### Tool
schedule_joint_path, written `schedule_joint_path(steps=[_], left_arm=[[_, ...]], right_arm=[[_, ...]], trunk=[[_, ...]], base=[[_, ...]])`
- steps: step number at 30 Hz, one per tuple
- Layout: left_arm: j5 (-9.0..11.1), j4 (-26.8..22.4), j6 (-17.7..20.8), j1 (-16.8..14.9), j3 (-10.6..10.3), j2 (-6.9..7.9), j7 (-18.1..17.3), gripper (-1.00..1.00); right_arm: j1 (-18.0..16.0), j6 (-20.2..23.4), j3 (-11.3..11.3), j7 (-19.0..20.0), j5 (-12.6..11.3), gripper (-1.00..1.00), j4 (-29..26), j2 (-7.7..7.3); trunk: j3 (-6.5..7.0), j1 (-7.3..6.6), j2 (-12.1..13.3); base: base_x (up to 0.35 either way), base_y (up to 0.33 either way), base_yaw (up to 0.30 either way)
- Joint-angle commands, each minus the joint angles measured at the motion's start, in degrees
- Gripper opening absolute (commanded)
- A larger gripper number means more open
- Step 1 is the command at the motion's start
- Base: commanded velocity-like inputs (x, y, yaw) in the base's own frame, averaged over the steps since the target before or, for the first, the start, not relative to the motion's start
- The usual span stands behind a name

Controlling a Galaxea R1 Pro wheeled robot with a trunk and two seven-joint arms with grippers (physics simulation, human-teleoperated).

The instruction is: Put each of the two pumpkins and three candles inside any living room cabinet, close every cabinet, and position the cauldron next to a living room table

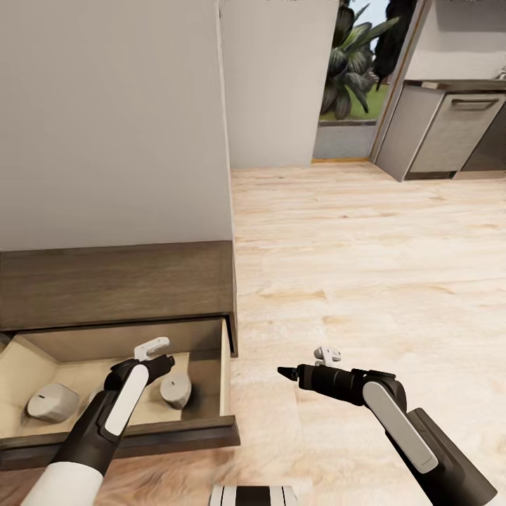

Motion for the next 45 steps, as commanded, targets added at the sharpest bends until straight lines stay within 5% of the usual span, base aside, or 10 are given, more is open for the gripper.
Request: schedule_joint_path(steps=[1, 20, 27, 45], left_arm=[[0.60, -0.09, 0.05, -0.03, -0.19, 0.05, 0.60, 1.00], [0.55, -3.19, 0.73, 0.22, 0.09, 0.30, 0.51, 1.00], [0.60, -6.55, 2.30, 0.42, 2.58, 0.49, 0.43, 1.00], [0.52, -9.84, 2.68, 0.50, 2.70, 0.51, 0.42, 1.00]], right_arm=[[-0.04, 0.06, 0.10, -0.61, -0.59, 1.00, -0.07, -0.05], [-0.04, 0.06, 0.10, -0.65, -0.59, 1.00, -0.08, -0.05], [-0.04, 0.06, 0.10, -0.65, -0.52, 1.00, -0.07, -0.05], [-0.04, 0.06, 0.10, -0.65, -0.59, 1.00, -0.07, -0.05]], trunk=[[0.14, -0.24, 0.40], [3.55, -4.42, 8.02], [4.81, -5.95, 10.82], [8.04, -9.91, 18.04]], base=[[-0.045, 0.000, 0.000], [-0.114, 0.011, 0.000], [-0.283, 0.131, 0.000], [-0.218, 0.038, 0.000]])
